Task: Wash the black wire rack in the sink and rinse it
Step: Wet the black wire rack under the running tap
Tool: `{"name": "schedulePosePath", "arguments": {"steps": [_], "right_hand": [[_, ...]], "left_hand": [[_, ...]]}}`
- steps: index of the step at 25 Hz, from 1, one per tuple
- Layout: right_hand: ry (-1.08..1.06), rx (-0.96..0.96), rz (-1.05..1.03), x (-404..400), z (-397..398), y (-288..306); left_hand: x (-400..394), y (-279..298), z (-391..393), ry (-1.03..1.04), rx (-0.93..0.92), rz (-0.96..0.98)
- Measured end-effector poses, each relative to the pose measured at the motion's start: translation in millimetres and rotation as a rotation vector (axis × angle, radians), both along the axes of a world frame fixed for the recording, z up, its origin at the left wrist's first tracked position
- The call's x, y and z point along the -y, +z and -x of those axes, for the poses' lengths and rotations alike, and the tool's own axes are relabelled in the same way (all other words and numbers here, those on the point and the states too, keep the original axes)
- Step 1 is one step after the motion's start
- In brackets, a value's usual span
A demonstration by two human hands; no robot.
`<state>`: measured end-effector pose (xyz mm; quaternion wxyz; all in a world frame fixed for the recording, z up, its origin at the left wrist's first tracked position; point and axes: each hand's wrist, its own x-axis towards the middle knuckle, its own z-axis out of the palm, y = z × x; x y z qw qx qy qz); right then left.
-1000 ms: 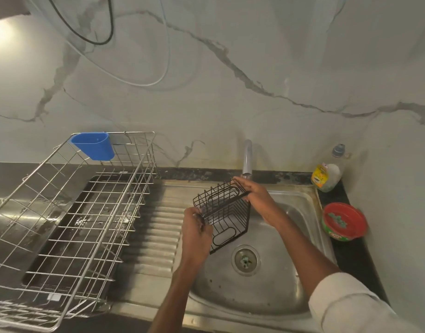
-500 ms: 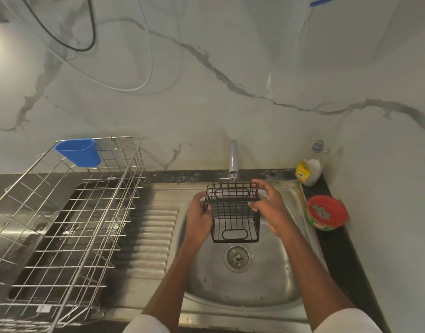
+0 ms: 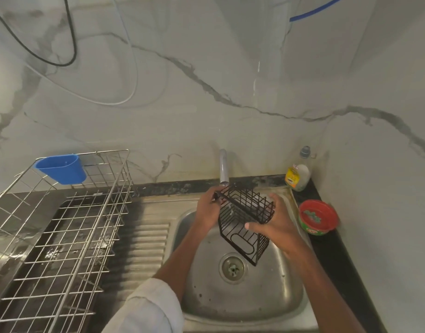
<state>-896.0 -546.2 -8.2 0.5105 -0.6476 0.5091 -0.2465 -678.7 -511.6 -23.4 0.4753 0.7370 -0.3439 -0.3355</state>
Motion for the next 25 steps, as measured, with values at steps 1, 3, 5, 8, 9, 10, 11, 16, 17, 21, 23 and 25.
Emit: {"name": "schedulePosePath", "arguments": {"steps": [1,3,5,8,9,10,11,16,17,21,23,25], "right_hand": [[0.036,-0.055,0.041,-1,2,0],[0.035,-0.150,0.112,-6,-1,-2],[-0.073,-0.204,0.133,-12,-6,-9],[-0.220,-0.213,0.173,-23,-10,-4],[-0.237,-0.224,0.179,-25,-11,1],[-0.243,-0.233,0.179,-26,-10,4],[-0.242,-0.234,0.181,-26,-10,4],[-0.090,-0.100,0.131,-22,-1,-1],[-0.053,-0.072,0.106,-24,4,-4],[0.003,0.010,0.131,-34,29,-7],[-0.010,0.070,0.078,-40,43,-10],[-0.012,0.159,0.008,-42,54,-15]], "left_hand": [[4,0,1,-0.007,-0.019,0.011],[12,0,3,-0.020,-0.077,0.046],[15,2,10,-0.044,-0.094,0.061],[7,-3,18,-0.096,-0.130,0.047],[2,-8,20,-0.097,-0.154,0.036],[-5,-13,20,-0.090,-0.177,0.008],[-10,-21,20,-0.082,-0.188,-0.028],[-31,-58,7,0.058,-0.224,-0.372],[-32,-58,5,0.100,-0.321,-0.395],[-22,-57,-1,0.130,-0.556,-0.433],[-15,-64,-2,0.125,-0.547,-0.412],[-8,-66,3,0.076,-0.527,-0.411]]}}
